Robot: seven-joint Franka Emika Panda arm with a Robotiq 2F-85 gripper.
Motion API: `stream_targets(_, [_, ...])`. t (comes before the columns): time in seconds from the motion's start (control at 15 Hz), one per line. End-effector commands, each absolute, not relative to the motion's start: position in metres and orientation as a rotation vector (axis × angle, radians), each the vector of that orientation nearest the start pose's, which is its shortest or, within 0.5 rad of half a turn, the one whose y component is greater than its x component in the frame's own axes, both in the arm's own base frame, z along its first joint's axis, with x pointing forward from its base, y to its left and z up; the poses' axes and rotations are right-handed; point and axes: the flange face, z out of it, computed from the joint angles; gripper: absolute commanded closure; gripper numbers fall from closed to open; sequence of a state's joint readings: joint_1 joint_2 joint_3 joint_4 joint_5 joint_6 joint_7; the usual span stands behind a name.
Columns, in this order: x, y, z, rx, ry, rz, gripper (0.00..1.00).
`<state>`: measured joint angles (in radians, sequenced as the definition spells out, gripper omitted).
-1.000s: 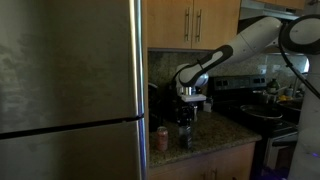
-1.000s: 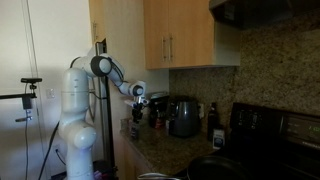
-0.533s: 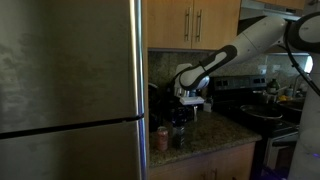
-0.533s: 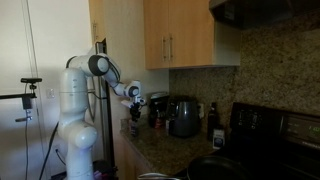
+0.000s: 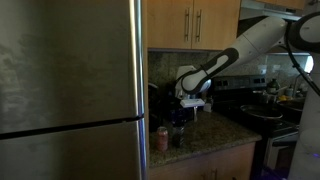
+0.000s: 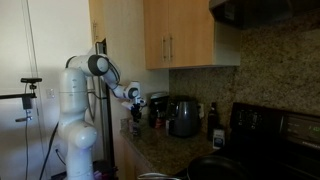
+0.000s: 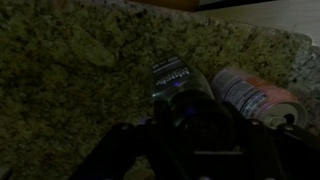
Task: Put the pepper shaker next to the can
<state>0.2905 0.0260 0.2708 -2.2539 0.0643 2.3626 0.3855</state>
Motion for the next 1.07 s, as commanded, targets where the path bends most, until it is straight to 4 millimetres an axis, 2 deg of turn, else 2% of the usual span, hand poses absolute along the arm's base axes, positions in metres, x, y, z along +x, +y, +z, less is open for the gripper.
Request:
stream_targets(0.0, [0.442, 0.277, 0.36, -3.065, -0.198, -0.086, 0.09])
stream_targets(0.07, [0.44, 0.276, 0.359, -3.083, -0.182, -0.068, 0.04])
stream_targets(0.2, [0.439, 0.275, 0.357, -3.091, -0.177, -0.091, 0.0])
stream_targets(0.67, [0.444, 0.277, 0.363, -3.125, -0.186, -0.268, 0.0])
stream_targets(1.0, [0.45, 0.282, 0.365, -3.117, -0.19, -0.244, 0.0])
